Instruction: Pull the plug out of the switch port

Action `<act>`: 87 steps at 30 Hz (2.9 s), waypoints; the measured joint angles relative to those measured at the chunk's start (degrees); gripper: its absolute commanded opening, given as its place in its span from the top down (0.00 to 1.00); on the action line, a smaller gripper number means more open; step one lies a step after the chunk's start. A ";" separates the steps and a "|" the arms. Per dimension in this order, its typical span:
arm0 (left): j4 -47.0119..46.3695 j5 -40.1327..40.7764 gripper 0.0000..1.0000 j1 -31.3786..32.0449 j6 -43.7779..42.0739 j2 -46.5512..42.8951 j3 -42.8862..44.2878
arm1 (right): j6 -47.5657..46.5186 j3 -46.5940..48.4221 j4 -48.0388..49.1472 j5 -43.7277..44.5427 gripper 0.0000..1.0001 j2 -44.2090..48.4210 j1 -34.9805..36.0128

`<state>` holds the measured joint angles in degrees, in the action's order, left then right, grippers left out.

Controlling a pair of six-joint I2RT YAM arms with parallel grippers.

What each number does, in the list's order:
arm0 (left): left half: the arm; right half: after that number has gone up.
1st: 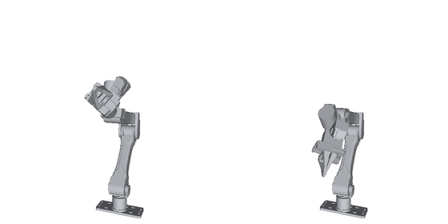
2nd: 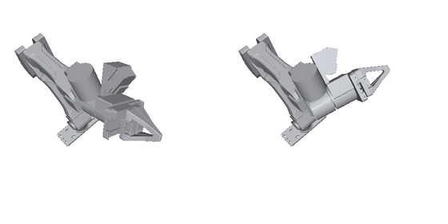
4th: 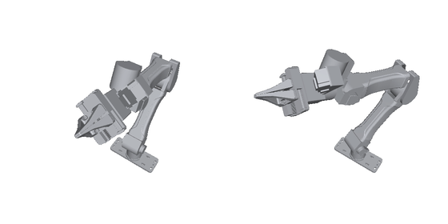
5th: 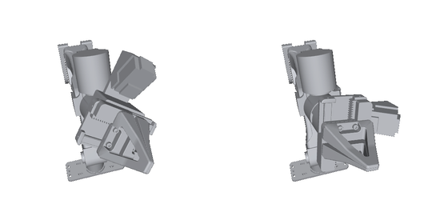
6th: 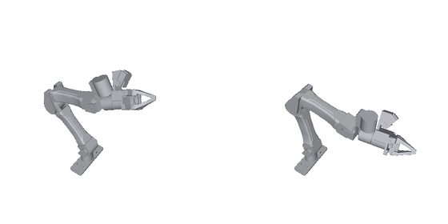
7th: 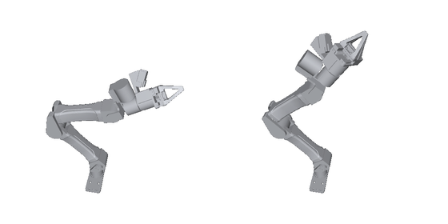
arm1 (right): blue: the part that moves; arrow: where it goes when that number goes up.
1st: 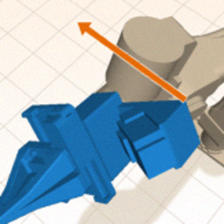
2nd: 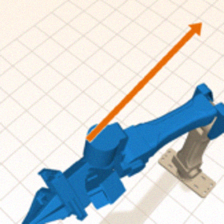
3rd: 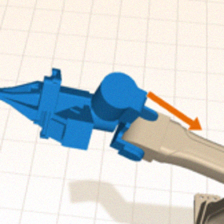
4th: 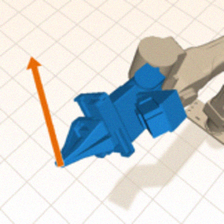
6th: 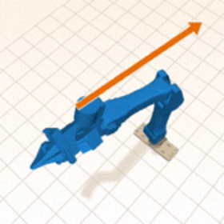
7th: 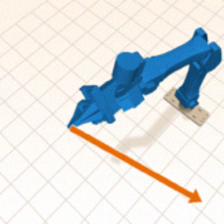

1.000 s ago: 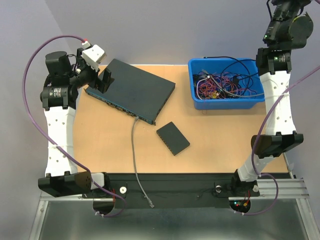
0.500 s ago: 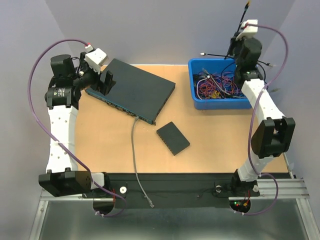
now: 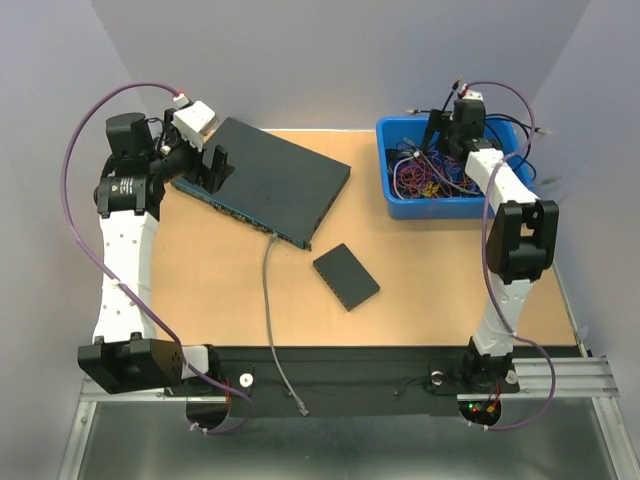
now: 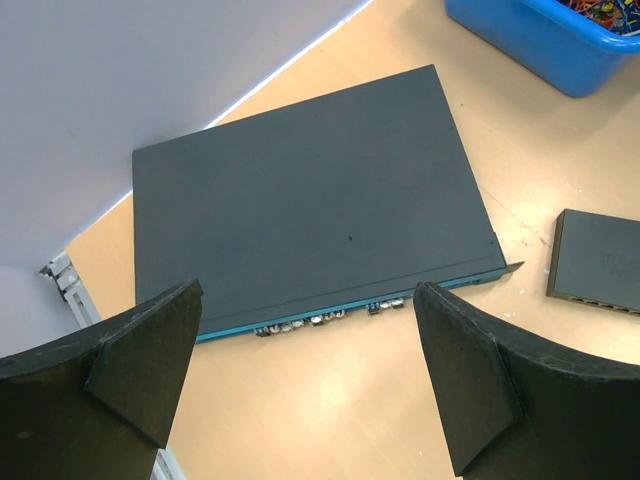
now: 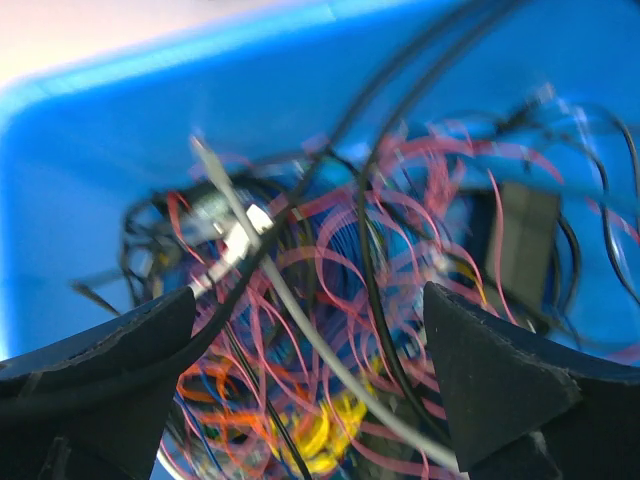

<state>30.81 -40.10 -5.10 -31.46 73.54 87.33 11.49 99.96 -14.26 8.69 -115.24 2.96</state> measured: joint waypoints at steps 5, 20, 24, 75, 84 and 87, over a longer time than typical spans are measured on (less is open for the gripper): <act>-0.17 -0.39 0.01 0.00 0.00 0.00 -0.33 | 1.18 0.83 -7.28 2.29 0.00 1.84 -0.04; 0.02 -1.49 0.01 0.00 -0.76 0.00 -0.35 | 1.66 17.38 -16.37 2.01 0.00 13.03 -14.27; 0.09 -2.01 0.01 0.00 -0.63 0.00 -0.35 | 2.34 43.45 -25.05 -5.79 0.00 -4.35 -18.95; -19.65 12.46 0.02 0.02 1.18 11.23 -23.34 | 64.08 -38.84 53.70 2.01 0.40 -3.34 48.83; -22.01 12.17 0.04 0.15 2.40 15.26 -23.19 | 69.57 -33.46 53.92 5.27 0.38 -7.61 49.03; -22.03 12.02 0.04 0.15 2.62 15.78 -23.10 | 71.12 -30.86 52.00 5.11 0.36 -8.70 49.22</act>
<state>8.78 -28.08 -4.95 -28.84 89.32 64.23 82.61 69.10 37.74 13.80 -123.94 52.18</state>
